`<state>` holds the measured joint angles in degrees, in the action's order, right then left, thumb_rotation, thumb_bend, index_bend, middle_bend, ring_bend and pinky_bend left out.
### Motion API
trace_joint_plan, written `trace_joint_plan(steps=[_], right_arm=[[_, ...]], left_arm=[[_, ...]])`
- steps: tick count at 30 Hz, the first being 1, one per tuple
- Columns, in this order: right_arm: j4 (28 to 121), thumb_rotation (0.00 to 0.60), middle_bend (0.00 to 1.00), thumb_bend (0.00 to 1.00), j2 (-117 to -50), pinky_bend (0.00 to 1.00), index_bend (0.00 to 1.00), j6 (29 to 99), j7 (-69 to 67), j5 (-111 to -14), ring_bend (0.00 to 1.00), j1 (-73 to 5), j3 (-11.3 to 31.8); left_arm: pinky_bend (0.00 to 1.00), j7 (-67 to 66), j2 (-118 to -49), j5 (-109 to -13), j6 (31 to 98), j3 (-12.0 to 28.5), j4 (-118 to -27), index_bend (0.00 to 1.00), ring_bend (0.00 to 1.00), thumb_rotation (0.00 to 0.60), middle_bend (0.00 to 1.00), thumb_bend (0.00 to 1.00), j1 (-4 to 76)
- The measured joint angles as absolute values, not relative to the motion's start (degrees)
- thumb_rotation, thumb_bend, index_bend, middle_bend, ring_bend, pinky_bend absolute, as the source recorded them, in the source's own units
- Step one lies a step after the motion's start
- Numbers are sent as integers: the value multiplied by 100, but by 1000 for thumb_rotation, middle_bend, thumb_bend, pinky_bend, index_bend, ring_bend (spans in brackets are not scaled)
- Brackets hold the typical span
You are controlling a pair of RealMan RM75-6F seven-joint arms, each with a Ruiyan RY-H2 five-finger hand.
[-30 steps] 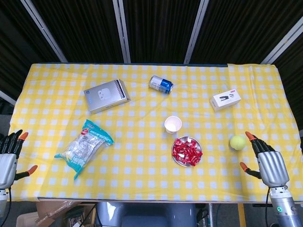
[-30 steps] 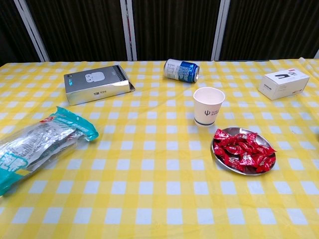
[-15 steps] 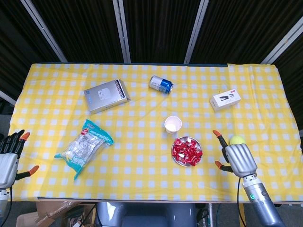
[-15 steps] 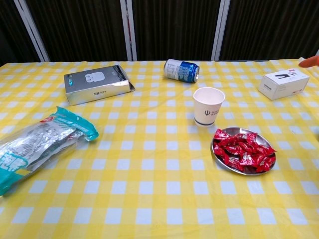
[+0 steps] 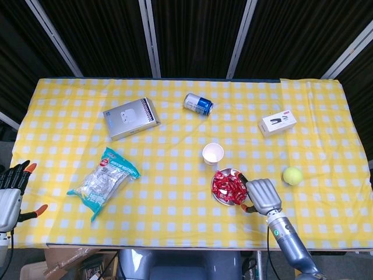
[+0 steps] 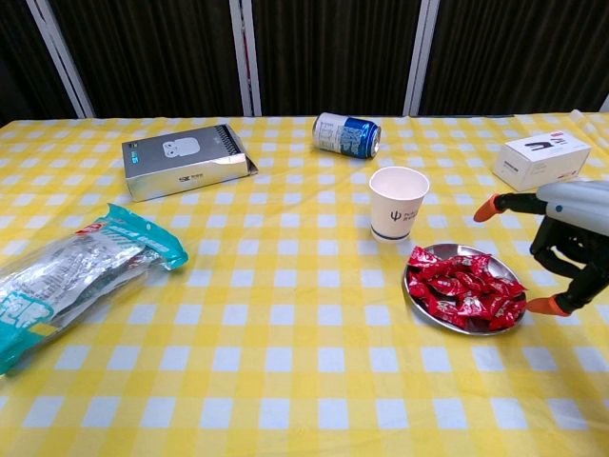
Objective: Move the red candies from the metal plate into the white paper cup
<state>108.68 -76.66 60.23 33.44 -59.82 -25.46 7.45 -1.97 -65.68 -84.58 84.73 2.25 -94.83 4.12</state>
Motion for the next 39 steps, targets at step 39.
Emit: trace_joint_plan(steps=[39], right_arm=[[9649,600,833,345,-8758,960,491,5791,3499,-4476,857,-3479,695]], left_arm=[[0,-245,-6551,-8384,8391,222,-9567,0,0,600,0,37,449]])
